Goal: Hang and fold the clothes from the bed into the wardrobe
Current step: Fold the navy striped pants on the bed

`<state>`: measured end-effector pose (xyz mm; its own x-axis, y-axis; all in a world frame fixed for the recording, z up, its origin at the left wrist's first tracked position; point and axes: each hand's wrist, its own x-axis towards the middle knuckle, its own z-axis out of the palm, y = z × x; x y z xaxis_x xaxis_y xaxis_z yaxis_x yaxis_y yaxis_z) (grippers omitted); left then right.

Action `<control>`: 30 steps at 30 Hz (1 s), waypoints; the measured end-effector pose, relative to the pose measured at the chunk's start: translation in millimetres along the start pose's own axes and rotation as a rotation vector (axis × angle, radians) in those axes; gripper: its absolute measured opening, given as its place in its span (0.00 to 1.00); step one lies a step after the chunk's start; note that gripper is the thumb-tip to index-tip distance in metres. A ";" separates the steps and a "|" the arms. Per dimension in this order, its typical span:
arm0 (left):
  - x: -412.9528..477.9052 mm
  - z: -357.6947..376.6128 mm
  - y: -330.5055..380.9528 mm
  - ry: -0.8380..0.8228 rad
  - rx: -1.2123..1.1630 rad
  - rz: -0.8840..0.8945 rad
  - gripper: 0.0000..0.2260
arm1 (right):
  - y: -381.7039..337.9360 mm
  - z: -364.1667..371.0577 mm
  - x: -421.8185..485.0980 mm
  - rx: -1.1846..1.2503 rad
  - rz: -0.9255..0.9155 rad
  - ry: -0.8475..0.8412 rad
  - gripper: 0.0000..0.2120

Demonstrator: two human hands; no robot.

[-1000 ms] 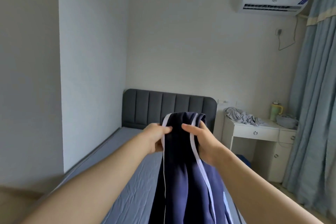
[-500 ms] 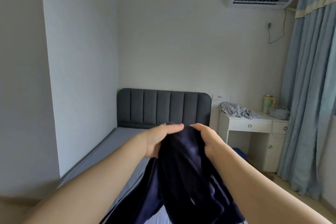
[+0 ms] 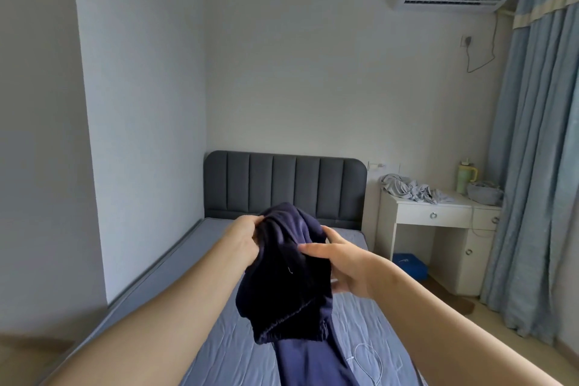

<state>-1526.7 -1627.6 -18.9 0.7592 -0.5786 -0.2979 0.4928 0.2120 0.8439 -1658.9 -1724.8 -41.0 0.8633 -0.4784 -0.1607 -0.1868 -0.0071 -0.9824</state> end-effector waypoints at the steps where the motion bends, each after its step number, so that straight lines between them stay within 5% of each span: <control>1: -1.3 3.0 -0.9 -0.017 -0.024 0.049 0.06 | -1.2 -1.4 1.8 0.040 -0.034 0.050 0.23; 5: -10.5 6.9 -5.7 -0.295 0.555 0.286 0.22 | -17.1 -12.4 2.4 0.266 -0.086 0.193 0.04; 8: -22.9 9.5 -8.5 -0.538 0.918 0.399 0.26 | -23.0 -22.6 0.7 0.322 -0.055 0.230 0.08; 11: -25.2 12.5 -11.1 -0.688 0.978 0.435 0.26 | -24.8 -26.2 -6.4 0.374 -0.028 0.166 0.12; 13: -23.8 12.1 -10.7 -0.631 0.968 0.480 0.22 | -24.2 -31.1 -8.5 0.452 -0.022 0.127 0.16; 16: -15.9 12.4 -4.8 -0.326 1.126 0.703 0.20 | -27.8 -32.7 -14.4 0.585 -0.091 0.104 0.15; 21: -13.9 10.6 -8.7 -0.477 0.588 0.627 0.16 | -18.0 -27.2 -13.5 0.554 -0.263 0.204 0.17; 25: -12.4 20.2 0.4 -0.475 0.438 0.629 0.17 | -32.8 -16.4 -10.2 0.243 -0.474 0.035 0.08; 27: -11.3 26.8 17.2 -0.449 0.393 0.609 0.13 | -45.7 -12.9 -3.5 0.051 -0.521 0.112 0.14; 30: -14.4 30.3 45.8 -0.404 0.294 0.555 0.05 | -63.1 -12.0 -1.7 0.020 -0.592 0.296 0.11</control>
<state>-1528.0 -1633.4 37.6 0.6198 -0.7045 0.3458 -0.0943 0.3706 0.9240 -1654.2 -1734.1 22.4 0.6518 -0.6194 0.4376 0.2912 -0.3284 -0.8985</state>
